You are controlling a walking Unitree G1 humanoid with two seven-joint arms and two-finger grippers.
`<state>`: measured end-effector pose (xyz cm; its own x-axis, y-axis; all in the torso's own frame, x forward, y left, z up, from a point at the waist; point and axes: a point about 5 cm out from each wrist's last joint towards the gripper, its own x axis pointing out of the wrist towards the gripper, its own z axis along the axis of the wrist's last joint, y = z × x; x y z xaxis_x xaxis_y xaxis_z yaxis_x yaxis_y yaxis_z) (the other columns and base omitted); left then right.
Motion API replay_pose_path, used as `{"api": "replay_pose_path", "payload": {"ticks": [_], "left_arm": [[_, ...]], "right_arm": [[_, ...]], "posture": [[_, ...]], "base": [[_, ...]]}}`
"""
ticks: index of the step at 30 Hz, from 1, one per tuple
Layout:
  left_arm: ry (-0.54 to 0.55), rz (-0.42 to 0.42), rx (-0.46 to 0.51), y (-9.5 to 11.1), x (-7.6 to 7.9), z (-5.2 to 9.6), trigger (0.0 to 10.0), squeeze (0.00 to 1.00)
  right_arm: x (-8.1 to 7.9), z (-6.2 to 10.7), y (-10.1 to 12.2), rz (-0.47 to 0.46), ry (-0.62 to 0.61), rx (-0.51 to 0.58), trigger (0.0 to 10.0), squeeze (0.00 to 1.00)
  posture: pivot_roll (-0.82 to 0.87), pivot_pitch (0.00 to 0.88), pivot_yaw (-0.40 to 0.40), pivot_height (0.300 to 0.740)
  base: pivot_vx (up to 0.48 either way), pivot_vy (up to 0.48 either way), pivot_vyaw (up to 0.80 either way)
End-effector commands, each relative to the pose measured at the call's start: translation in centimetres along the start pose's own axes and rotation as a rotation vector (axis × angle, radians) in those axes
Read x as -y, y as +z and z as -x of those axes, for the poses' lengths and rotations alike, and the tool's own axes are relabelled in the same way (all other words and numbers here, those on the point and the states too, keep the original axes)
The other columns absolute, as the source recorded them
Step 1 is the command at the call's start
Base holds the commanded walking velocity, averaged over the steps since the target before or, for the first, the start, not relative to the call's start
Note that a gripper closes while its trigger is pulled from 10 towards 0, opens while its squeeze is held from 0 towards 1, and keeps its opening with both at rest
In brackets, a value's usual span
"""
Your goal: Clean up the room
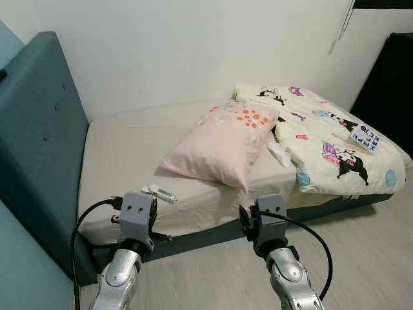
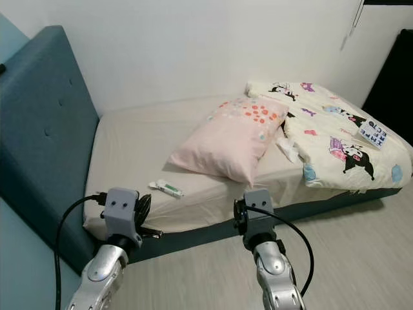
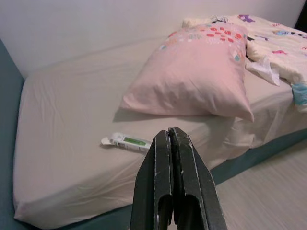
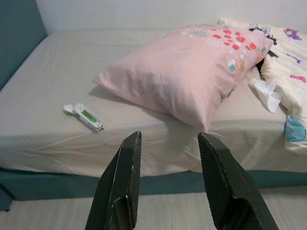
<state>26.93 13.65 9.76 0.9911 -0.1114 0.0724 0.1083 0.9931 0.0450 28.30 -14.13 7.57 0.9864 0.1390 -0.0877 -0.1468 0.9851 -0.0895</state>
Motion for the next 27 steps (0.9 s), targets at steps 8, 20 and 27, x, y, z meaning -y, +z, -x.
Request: {"api": "replay_pose_path", "payload": {"ticks": [8, 20, 27], "left_arm": [[0.013, -0.002, -0.005, -0.21, -0.18, 0.23, 10.0, 0.00], [0.013, -0.002, -0.002, -0.21, -0.18, 0.23, 10.0, 0.00], [0.015, -0.003, -0.004, -0.29, -0.22, 0.27, 10.0, 0.00]], "right_arm": [[0.00, -0.15, -0.26, -0.013, 0.009, -0.021, 10.0, 0.00], [-0.17, -0.16, -0.28, 0.062, 0.037, -0.025, 10.0, 0.00], [-0.19, -0.20, -0.41, 0.018, 0.038, -0.027, 10.0, 0.00]], "posture": [[0.03, 0.036, -0.018, 0.740], [0.03, 0.027, -0.019, 0.740], [0.03, 0.023, -0.023, 0.740]], "base": [[0.355, 0.000, 0.00], [0.358, 0.000, 0.07], [0.348, 0.000, 0.23]]}}
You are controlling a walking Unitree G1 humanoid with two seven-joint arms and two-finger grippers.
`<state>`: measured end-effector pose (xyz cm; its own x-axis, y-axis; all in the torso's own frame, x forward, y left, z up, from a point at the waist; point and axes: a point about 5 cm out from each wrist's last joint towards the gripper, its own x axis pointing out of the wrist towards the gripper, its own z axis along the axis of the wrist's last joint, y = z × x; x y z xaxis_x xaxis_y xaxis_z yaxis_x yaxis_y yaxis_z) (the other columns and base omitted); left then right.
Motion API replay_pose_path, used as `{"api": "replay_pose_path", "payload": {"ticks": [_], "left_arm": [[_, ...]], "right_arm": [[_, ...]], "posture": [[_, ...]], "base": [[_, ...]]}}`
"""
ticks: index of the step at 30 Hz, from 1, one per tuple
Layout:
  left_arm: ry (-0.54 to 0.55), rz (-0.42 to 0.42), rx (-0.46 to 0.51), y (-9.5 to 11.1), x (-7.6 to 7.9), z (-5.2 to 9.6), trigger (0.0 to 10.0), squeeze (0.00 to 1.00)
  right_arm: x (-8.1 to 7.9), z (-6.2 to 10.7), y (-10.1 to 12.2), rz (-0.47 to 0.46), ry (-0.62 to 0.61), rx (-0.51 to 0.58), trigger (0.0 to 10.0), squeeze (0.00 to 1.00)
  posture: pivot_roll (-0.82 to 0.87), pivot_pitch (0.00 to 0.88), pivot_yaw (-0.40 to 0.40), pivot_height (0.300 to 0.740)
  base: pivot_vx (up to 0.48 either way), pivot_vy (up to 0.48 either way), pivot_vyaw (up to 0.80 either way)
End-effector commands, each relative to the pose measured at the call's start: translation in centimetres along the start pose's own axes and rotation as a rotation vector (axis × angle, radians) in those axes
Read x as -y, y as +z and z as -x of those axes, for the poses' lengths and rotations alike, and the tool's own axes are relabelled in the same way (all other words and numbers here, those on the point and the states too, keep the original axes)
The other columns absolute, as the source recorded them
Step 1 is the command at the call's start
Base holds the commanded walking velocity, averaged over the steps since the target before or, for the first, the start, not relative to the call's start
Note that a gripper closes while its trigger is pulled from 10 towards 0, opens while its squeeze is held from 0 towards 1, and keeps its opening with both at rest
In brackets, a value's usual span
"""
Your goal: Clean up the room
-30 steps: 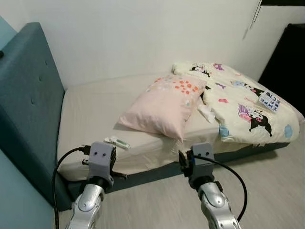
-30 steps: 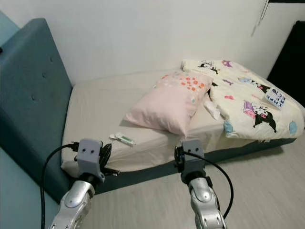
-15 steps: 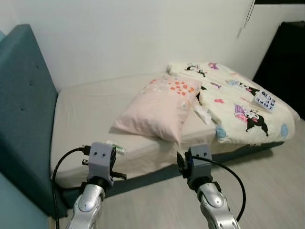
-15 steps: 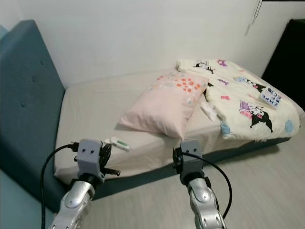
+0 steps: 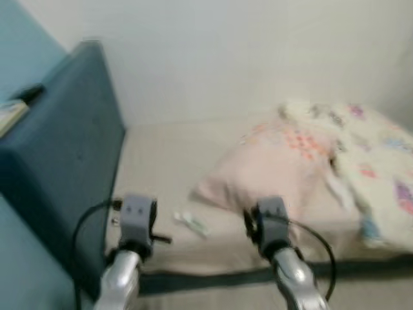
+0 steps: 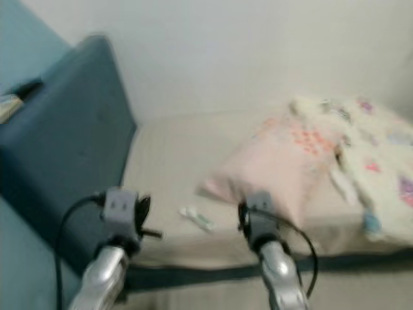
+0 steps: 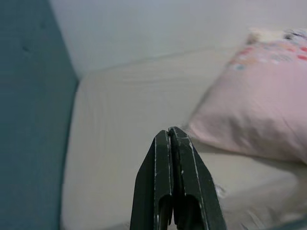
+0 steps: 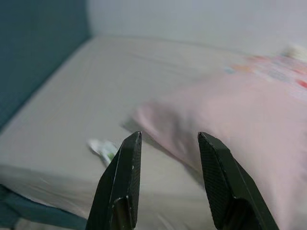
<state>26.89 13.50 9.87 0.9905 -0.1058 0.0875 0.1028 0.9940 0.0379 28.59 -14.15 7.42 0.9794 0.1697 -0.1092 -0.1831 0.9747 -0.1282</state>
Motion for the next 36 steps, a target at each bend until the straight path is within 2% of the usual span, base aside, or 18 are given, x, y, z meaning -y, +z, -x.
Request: {"api": "replay_pose_path", "payload": {"ticks": [1, 9, 16, 27, 36], "left_arm": [[0.009, -0.010, -0.019, -0.40, -0.36, 0.26, 10.0, 0.00], [0.017, -0.013, -0.019, -0.40, -0.51, 0.26, 10.0, 0.00], [0.022, -0.013, -0.020, -0.40, -0.59, 0.34, 10.0, 0.00], [0.024, -0.014, -0.018, -0.33, -0.73, 0.20, 10.0, 0.00], [0.039, -0.028, -0.019, -0.42, -0.96, 0.28, 10.0, 0.00]], "right_arm": [[-0.26, 0.08, -0.28, -0.024, 0.004, -0.008, 10.0, 0.00], [-0.50, 0.00, -0.33, 0.037, 0.034, -0.018, 10.0, 0.00], [-0.56, 0.01, -0.33, 0.005, 0.033, -0.014, 10.0, 0.00], [-0.47, 0.03, -0.40, 0.005, 0.029, -0.019, 10.0, 0.00], [-0.52, -0.06, -0.37, 0.004, 0.031, -0.019, 10.0, 0.00]], "posture": [[0.03, 0.023, -0.023, 0.740], [0.03, 0.027, -0.028, 0.740], [0.03, 0.030, -0.027, 0.740], [0.03, 0.033, -0.024, 0.740], [0.03, 0.035, -0.024, 0.740]], "base": [[0.341, 0.000, 0.00], [0.333, 0.000, 0.00], [0.313, 0.000, 0.00], [0.300, 0.000, 0.00], [0.000, 0.000, 0.00]]}}
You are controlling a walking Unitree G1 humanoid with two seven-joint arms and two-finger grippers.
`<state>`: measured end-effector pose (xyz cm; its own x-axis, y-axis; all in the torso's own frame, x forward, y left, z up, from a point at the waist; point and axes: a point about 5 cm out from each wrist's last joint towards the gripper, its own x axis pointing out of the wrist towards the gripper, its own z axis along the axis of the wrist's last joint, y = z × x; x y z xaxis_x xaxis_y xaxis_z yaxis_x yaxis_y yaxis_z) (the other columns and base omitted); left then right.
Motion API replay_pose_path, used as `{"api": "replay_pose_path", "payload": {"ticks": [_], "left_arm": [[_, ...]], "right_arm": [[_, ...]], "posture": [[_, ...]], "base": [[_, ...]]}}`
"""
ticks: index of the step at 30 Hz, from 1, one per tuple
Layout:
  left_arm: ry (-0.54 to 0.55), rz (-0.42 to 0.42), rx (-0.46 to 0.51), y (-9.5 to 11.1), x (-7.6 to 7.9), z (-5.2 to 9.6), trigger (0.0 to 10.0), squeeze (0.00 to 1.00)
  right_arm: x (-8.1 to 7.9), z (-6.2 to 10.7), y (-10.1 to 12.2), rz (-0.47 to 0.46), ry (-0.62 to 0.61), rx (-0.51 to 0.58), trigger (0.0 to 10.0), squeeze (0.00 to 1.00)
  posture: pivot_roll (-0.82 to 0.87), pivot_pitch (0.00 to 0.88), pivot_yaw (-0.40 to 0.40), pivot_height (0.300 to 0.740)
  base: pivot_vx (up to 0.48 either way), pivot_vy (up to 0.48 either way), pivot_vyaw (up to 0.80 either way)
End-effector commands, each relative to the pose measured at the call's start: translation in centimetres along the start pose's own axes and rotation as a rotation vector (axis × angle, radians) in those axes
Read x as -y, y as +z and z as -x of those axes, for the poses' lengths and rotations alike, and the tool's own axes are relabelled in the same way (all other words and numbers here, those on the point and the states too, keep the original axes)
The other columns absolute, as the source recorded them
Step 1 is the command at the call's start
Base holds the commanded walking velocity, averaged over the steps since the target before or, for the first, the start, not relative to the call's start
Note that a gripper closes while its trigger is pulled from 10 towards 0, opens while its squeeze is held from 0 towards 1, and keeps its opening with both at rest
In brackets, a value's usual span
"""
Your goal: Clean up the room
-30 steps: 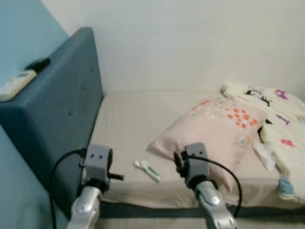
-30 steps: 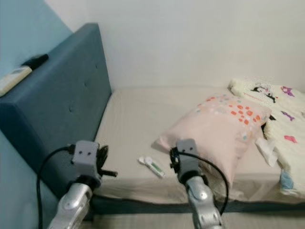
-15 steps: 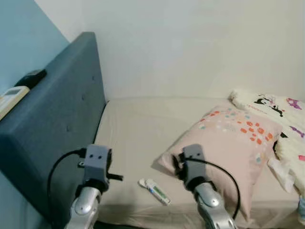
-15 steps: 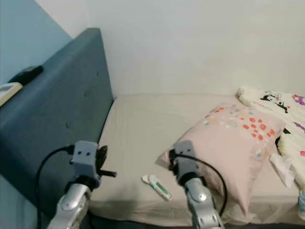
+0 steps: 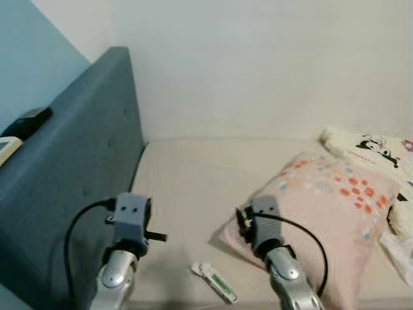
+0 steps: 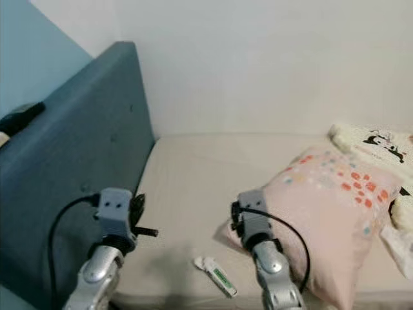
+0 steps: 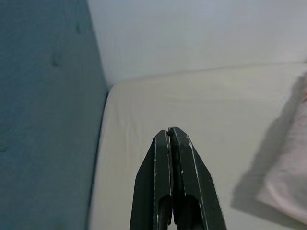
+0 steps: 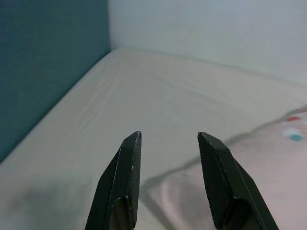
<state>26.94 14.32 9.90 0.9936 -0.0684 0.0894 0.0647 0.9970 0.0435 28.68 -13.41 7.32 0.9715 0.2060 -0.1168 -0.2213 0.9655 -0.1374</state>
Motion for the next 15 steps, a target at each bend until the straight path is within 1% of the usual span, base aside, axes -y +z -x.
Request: {"api": "replay_pose_path", "payload": {"ticks": [1, 14, 15], "left_arm": [[0.002, -0.020, -0.019, -0.44, -0.17, 0.24, 10.0, 0.00], [0.006, -0.030, -0.019, -0.41, -0.27, 0.10, 10.0, 0.00], [-0.001, -0.046, -0.021, -0.40, -0.21, 0.07, 10.0, 0.00]], "right_arm": [[0.18, 0.16, -0.38, -0.011, -0.006, -0.016, 10.0, 0.00], [0.10, 0.12, -0.52, -0.018, 0.000, -0.028, 10.0, 0.00], [0.03, 0.10, -0.59, -0.020, 0.005, -0.036, 10.0, 0.00]], "posture": [[0.03, 0.036, -0.023, 0.740], [0.03, 0.037, -0.020, 0.740], [0.03, 0.039, -0.019, 0.740]], "base": [[0.000, 0.000, 0.00], [0.000, 0.000, 0.00], [0.000, 0.000, 0.00]]}}
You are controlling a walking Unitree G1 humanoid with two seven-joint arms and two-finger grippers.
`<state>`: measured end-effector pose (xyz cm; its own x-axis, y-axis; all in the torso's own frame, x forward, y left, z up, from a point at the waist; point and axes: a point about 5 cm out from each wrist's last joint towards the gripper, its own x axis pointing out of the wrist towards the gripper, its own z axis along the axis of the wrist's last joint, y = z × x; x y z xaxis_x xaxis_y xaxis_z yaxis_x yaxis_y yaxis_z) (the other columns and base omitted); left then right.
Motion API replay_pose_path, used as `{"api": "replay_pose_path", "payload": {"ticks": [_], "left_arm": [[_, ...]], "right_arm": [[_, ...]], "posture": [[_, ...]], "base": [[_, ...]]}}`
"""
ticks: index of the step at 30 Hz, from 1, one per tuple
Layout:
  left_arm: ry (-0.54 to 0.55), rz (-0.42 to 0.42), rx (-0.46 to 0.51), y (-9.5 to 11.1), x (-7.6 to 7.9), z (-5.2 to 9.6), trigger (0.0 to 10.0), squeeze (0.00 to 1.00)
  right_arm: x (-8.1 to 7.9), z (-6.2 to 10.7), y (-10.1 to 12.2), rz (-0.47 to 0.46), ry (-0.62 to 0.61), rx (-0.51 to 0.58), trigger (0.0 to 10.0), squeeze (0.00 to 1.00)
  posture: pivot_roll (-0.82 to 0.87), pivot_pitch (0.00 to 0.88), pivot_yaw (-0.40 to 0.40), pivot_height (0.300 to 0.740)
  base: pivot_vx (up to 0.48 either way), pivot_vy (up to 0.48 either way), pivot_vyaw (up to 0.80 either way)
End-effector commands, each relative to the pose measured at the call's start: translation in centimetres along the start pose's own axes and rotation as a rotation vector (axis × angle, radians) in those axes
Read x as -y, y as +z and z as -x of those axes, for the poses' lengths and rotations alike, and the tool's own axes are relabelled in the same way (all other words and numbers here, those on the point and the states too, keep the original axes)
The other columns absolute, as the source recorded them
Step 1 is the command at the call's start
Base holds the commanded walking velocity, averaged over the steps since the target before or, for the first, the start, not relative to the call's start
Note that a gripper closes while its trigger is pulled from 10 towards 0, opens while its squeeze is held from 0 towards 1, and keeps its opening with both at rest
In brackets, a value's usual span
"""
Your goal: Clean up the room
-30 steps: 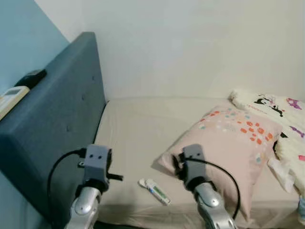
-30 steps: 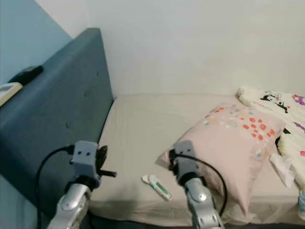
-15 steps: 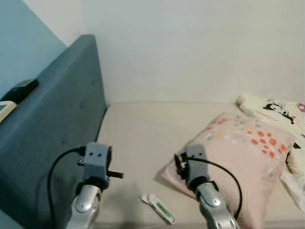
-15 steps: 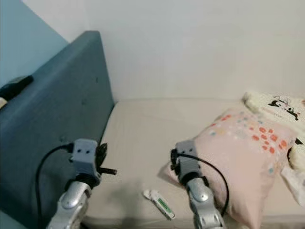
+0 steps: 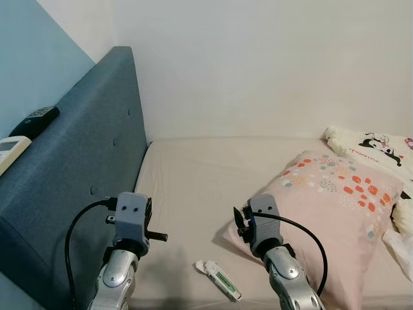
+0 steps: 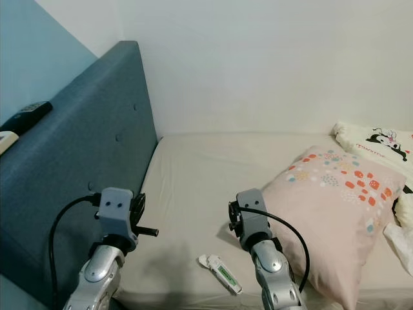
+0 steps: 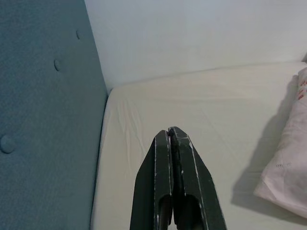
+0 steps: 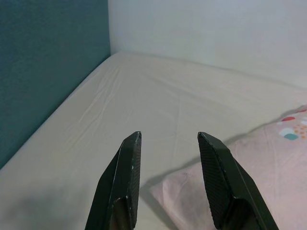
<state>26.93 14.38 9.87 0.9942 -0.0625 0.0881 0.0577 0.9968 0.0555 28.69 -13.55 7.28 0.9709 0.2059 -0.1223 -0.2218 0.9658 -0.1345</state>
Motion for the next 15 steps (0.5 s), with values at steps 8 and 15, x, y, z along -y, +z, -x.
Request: {"api": "replay_pose_path", "payload": {"ticks": [8, 15], "left_arm": [[0.025, 0.005, -0.058, -0.86, -0.32, -0.01, 10.0, 0.00], [0.035, -0.044, -0.072, -1.13, -0.65, -0.02, 10.0, 0.00]], "right_arm": [[-0.08, 0.00, -0.68, -0.008, 0.009, -0.048, 10.0, 0.00], [-0.25, -0.32, -1.27, 0.014, 0.036, -0.103, 10.0, 0.00]], "posture": [[0.02, 0.039, -0.019, 0.740], [0.03, 0.042, -0.018, 0.740]], "base": [[0.000, -0.300, 0.00], [0.000, 0.000, 0.00]]}}
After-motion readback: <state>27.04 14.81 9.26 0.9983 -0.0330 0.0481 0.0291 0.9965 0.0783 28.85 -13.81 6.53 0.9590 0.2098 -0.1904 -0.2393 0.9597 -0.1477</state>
